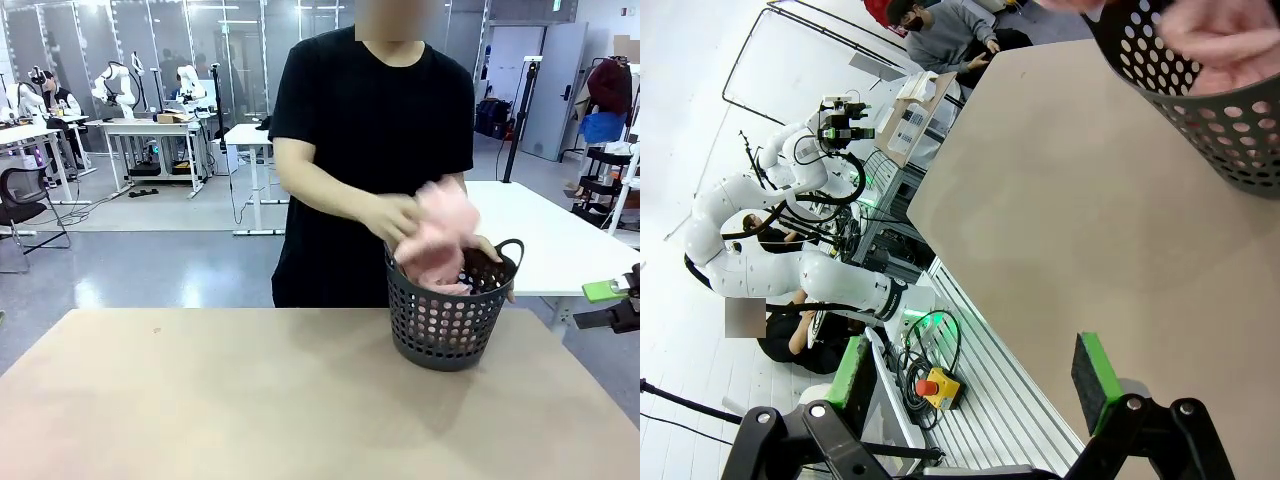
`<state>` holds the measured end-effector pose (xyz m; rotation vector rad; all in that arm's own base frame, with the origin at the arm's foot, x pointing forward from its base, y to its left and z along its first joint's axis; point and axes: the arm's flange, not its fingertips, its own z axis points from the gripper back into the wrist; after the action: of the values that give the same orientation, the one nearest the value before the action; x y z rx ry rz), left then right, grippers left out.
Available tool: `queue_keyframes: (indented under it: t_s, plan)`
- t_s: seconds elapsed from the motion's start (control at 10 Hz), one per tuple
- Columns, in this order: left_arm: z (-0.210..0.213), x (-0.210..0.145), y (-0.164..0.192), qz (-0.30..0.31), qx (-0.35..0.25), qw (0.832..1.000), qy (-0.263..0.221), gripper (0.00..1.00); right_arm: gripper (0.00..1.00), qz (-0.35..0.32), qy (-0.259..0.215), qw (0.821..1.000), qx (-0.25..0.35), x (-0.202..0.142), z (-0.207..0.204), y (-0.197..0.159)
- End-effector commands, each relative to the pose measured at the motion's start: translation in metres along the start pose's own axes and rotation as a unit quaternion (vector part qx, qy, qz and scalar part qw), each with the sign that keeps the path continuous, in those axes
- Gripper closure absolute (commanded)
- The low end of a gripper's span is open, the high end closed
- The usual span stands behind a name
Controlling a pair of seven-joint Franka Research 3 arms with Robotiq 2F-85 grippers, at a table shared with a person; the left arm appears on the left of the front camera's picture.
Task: Fold the towel.
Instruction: Grab the top end of the 100 cm Hotel Towel extended by the human.
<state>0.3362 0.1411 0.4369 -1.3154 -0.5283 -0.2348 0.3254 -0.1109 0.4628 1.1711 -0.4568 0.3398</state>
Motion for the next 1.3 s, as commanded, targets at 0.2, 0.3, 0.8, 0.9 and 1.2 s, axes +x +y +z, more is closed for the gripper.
queue_keyframes:
  t_s: [0.2,0.3,0.8,0.9,1.2]
  plan:
    - [-0.0006,-0.0007,0.0016,-0.008,-0.009,1.0,-0.004,0.0,0.0,0.011,-0.006,1.0,0.006,0.0018,0.0,-0.0016]
    - [-0.0006,-0.0007,0.0016,-0.008,-0.009,1.0,-0.004,0.0,0.0,0.011,-0.006,1.0,0.006,0.0018,0.0,-0.0016]
    - [-0.0006,-0.0007,0.0016,-0.008,-0.009,1.0,-0.004,0.0,0.0,0.011,-0.006,1.0,0.006,0.0018,0.0,-0.0016]
    - [-0.0006,-0.0007,0.0016,-0.008,-0.009,1.0,-0.004,0.0,0.0,0.011,-0.006,1.0,0.006,0.0018,0.0,-0.0016]
    - [-0.0006,-0.0007,0.0016,-0.008,-0.009,1.0,-0.004,0.0,0.0,0.011,-0.006,1.0,0.006,0.0018,0.0,-0.0016]
